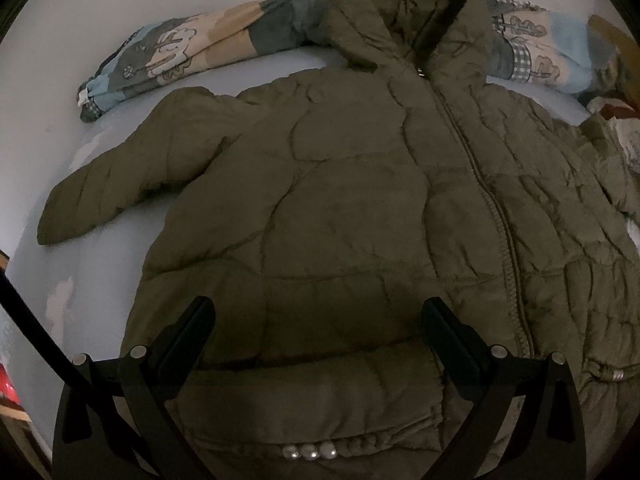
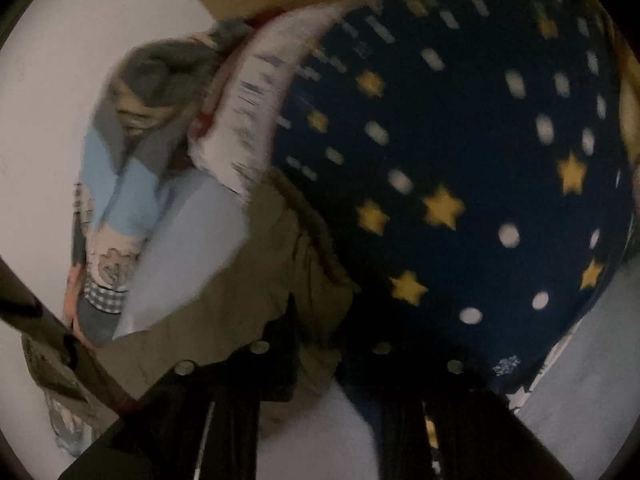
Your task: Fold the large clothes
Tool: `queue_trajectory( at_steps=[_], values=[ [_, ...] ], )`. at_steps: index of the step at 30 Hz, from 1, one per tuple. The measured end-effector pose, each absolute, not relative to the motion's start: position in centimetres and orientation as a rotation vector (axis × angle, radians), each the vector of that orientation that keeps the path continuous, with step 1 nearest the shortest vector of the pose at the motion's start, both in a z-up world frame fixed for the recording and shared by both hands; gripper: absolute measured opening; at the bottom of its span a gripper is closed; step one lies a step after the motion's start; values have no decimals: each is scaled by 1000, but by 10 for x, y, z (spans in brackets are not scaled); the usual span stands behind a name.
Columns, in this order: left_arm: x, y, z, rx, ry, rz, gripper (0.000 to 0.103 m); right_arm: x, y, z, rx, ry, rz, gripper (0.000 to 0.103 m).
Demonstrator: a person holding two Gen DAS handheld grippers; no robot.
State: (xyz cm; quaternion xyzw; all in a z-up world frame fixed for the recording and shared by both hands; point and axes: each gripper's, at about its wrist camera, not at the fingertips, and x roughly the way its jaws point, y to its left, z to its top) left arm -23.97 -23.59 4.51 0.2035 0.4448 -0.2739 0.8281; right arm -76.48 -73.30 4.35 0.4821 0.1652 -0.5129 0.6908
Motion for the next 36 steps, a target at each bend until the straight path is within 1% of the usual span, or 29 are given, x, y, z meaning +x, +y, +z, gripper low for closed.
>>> queue_trajectory(
  at_steps=[5, 12, 14, 17, 20, 24, 28, 33, 36],
  values=[
    [-242, -229, 56, 387, 942, -604, 103, -753, -703, 111, 908, 303, -1182, 15],
    [-247, -215, 77, 351, 891, -619, 103, -725, -657, 221, 817, 183, -1082, 15],
    [-244, -208, 83, 339, 875, -614, 103, -705, -639, 256, 784, 165, -1027, 14],
    [-236, -195, 90, 306, 871, -602, 103, -666, -610, 295, 741, 157, -947, 14],
    [-223, -178, 95, 267, 881, -591, 103, -619, -576, 320, 713, 166, -852, 14],
    [-211, -160, 103, 223, 885, -577, 103, -555, -533, 329, 694, 202, -734, 14],
    [-200, -142, 111, 188, 876, -569, 103, -478, -487, 317, 665, 276, -621, 14],
    [-188, -130, 108, 166, 904, -555, 103, -386, -440, 270, 661, 388, -510, 14],
    [-183, -127, 105, 163, 922, -544, 103, -333, -417, 223, 677, 467, -457, 14]
  ],
)
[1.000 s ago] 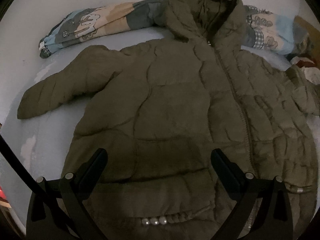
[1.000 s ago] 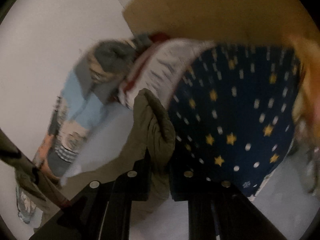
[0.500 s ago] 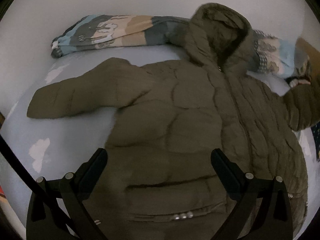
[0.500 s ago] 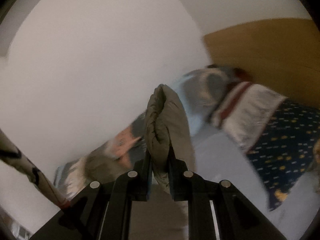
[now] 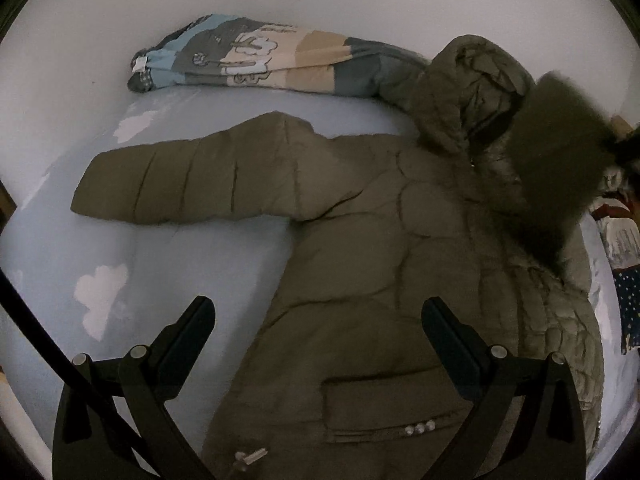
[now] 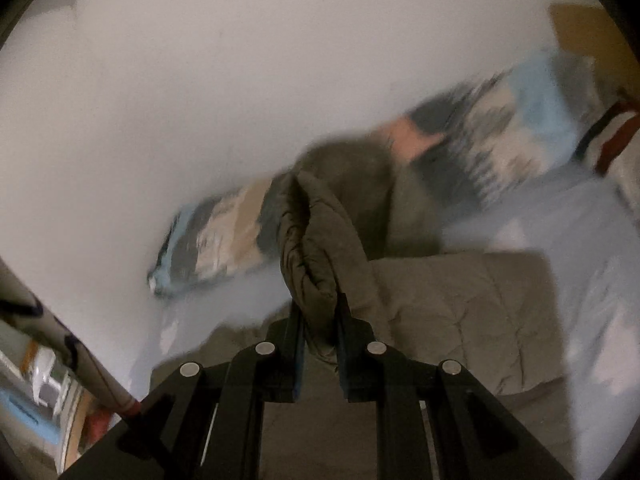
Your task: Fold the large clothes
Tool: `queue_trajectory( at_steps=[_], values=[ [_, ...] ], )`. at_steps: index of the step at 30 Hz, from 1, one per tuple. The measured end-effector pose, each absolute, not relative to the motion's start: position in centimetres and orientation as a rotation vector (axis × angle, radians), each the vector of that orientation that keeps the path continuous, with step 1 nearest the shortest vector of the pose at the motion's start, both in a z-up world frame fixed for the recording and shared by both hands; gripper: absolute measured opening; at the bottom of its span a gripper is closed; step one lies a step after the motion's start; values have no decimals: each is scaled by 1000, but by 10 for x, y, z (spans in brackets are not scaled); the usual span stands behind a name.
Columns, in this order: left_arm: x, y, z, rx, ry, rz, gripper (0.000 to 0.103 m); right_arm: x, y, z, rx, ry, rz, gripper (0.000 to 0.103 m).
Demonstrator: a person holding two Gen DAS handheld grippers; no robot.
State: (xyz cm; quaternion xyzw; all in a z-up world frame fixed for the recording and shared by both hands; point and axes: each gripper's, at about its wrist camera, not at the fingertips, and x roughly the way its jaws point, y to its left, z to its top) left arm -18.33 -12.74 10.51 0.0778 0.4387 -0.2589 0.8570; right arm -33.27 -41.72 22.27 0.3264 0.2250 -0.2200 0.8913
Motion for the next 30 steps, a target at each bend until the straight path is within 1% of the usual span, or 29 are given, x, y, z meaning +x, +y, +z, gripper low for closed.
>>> queue_trajectory(
  at_steps=[5, 9, 11, 12, 14, 15, 17, 20, 22, 24, 28, 30],
  values=[
    [-179, -128, 102, 154, 939, -535, 103, -267, -394, 134, 713, 601, -423, 14],
    [-175, -132, 102, 150, 939, -528, 103, -242, -381, 91, 745, 651, -384, 14],
    [-173, -135, 100, 142, 947, -531, 103, -232, -377, 78, 753, 677, -345, 18],
    [-173, -137, 99, 144, 948, -529, 103, -227, -374, 73, 756, 693, -325, 20],
    [-172, -139, 98, 149, 947, -525, 103, -219, -370, 66, 775, 743, -253, 30],
    [-170, -141, 97, 149, 948, -524, 103, -223, -372, 66, 775, 747, -230, 33],
    [-168, -144, 95, 148, 950, -523, 103, -237, -373, 75, 769, 709, -177, 45],
    [-168, -151, 92, 162, 946, -519, 103, -271, -384, 96, 757, 631, -201, 50],
    [-167, -157, 90, 168, 943, -518, 103, -295, -406, 105, 754, 595, -262, 52],
    [-168, -162, 91, 169, 937, -522, 103, -318, -432, 107, 725, 601, -383, 52],
    [-168, -170, 88, 176, 939, -523, 103, -358, -481, 92, 642, 690, -640, 52],
    [-169, -173, 86, 190, 942, -525, 103, -368, -502, 75, 616, 756, -712, 52]
  ],
)
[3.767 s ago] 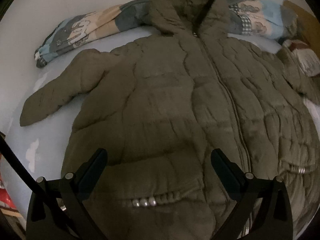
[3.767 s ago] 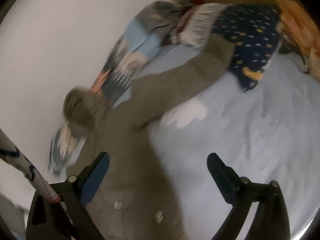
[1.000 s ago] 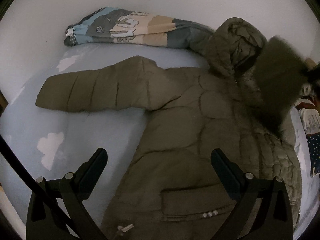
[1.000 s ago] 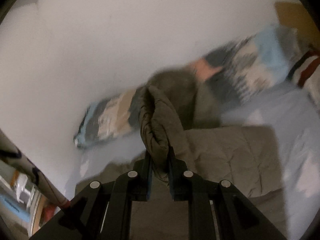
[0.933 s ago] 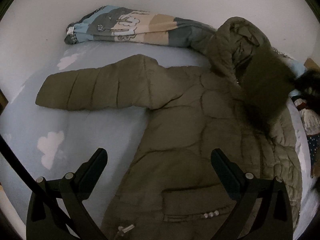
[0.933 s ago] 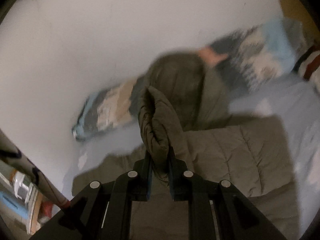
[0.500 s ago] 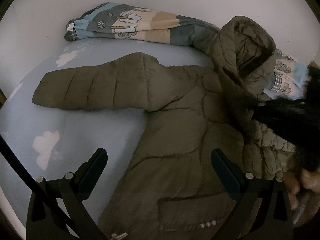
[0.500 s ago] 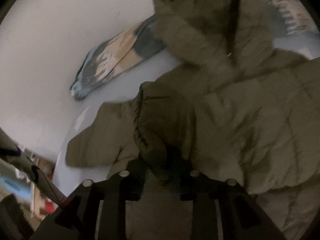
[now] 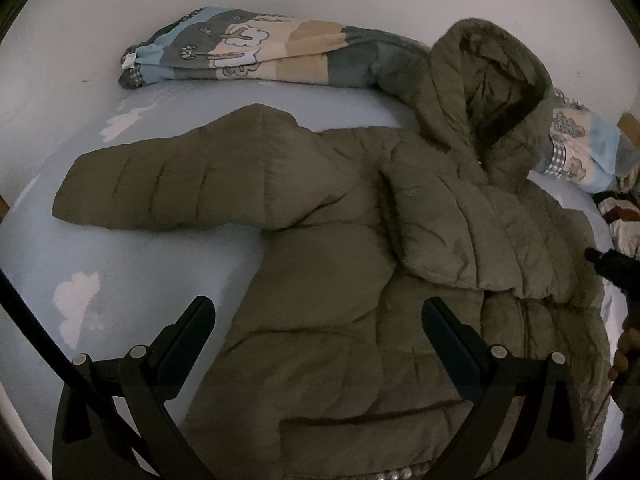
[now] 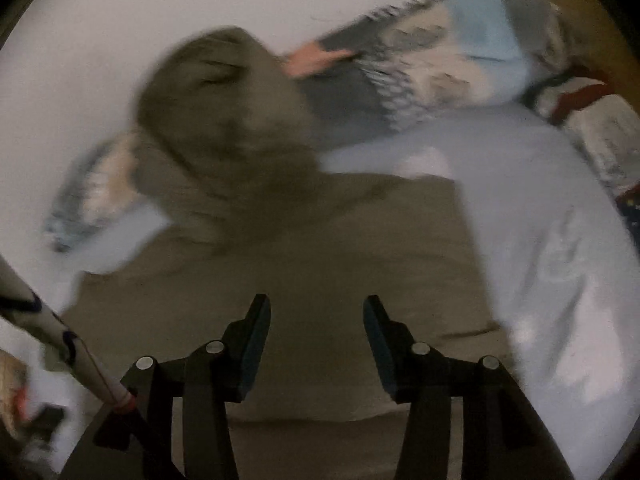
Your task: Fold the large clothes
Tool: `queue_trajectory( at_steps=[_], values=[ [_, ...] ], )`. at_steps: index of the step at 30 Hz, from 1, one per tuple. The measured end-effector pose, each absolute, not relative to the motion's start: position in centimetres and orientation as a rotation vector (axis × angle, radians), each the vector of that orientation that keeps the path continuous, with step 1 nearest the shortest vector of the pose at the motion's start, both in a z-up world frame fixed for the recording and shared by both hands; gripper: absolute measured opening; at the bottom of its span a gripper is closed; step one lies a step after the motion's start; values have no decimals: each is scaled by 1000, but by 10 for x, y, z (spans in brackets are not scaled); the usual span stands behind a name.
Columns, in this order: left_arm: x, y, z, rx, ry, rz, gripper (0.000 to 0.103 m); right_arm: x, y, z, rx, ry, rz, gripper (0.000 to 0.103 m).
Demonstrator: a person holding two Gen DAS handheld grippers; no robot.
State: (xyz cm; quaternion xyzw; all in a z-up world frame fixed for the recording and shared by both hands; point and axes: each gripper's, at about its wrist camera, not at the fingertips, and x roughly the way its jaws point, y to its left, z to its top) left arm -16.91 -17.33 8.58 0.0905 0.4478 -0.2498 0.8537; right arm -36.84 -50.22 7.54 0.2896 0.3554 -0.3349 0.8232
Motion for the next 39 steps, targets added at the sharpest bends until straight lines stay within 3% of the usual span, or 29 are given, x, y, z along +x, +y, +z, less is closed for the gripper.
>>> queue_trajectory(
  at_steps=[6, 13, 16, 24, 26, 34, 39],
  values=[
    [-170, -182, 80, 236, 945, -528, 103, -382, -532, 14, 656, 905, -764, 53],
    [-166, -178, 80, 210, 955, -521, 103, -363, -491, 63, 519, 818, -795, 53],
    [-164, -177, 74, 220, 983, -508, 103, -335, -461, 77, 510, 784, -640, 58],
    [-162, -187, 32, 355, 1157, -492, 103, -271, -411, 29, 440, 972, -537, 63],
    [-164, -187, 35, 357, 1131, -494, 103, -271, -409, 24, 423, 978, -547, 63],
    [-175, -179, 75, 267, 1006, -573, 103, -345, -370, 87, 552, 850, -491, 64],
    [-172, -171, 81, 243, 997, -564, 103, -421, -322, 101, 582, 822, -495, 70]
  ],
)
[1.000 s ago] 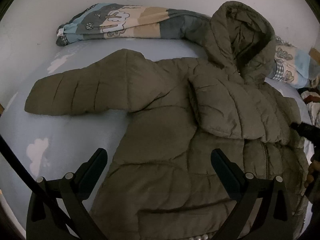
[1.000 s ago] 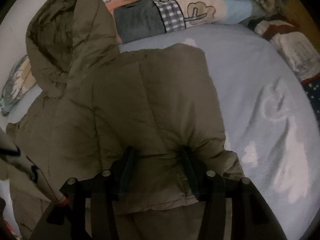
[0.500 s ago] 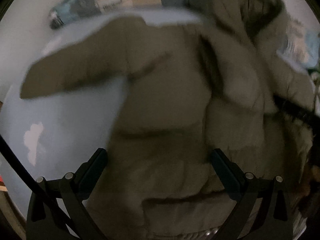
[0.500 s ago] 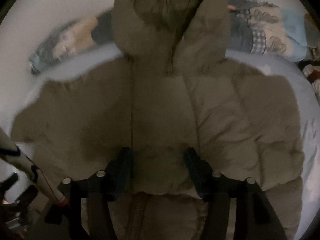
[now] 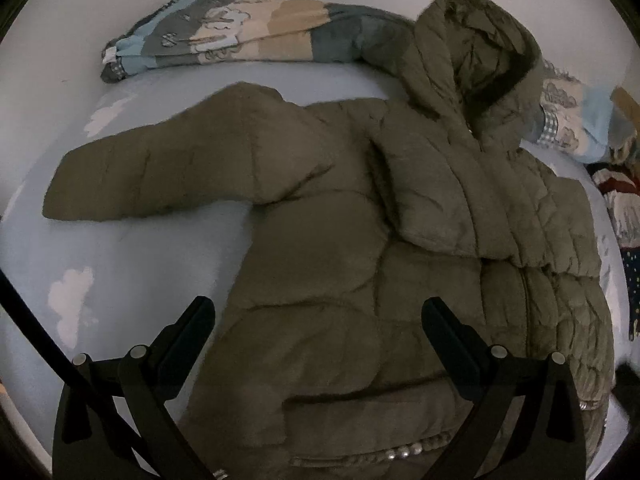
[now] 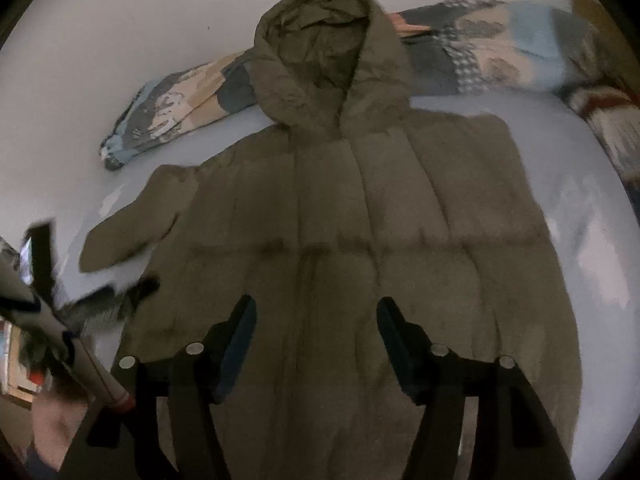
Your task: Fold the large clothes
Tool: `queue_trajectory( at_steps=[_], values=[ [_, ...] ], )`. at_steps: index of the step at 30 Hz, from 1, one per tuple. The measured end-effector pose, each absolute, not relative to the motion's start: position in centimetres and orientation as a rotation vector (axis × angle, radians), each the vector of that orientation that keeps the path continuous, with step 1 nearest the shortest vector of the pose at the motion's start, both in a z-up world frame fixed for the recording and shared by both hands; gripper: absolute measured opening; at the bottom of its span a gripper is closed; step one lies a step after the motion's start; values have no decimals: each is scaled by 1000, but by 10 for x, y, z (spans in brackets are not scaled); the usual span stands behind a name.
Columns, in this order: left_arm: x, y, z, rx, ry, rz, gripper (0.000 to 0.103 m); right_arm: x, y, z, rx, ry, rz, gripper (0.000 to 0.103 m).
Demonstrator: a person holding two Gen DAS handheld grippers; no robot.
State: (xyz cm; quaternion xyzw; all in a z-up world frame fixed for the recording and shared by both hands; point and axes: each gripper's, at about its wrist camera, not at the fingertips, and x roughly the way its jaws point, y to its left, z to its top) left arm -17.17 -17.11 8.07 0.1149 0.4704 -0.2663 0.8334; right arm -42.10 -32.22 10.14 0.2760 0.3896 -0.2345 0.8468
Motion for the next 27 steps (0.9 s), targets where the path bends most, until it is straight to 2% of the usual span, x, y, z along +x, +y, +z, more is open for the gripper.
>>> queue_trajectory(
  at_steps=[4, 7, 12, 23, 25, 27],
  values=[
    [-164, -156, 85, 213, 974, -540, 103, -467, -293, 95, 554, 775, -550, 74],
    [-153, -136, 90, 214, 948, -502, 103, -466, -304, 83, 495, 788, -607, 74],
    [-117, -94, 95, 158, 919, -426, 103, -473, -324, 83, 573, 776, -618, 74],
    [-18, 10, 78, -51, 959, -271, 103, -458, -312, 82, 451, 807, -606, 74],
    [0, 32, 70, -119, 984, -266, 102, -458, -312, 81, 443, 811, -611, 74],
    [16, 55, 60, -238, 1020, -273, 96, -459, -313, 78, 445, 819, -617, 74]
  ],
)
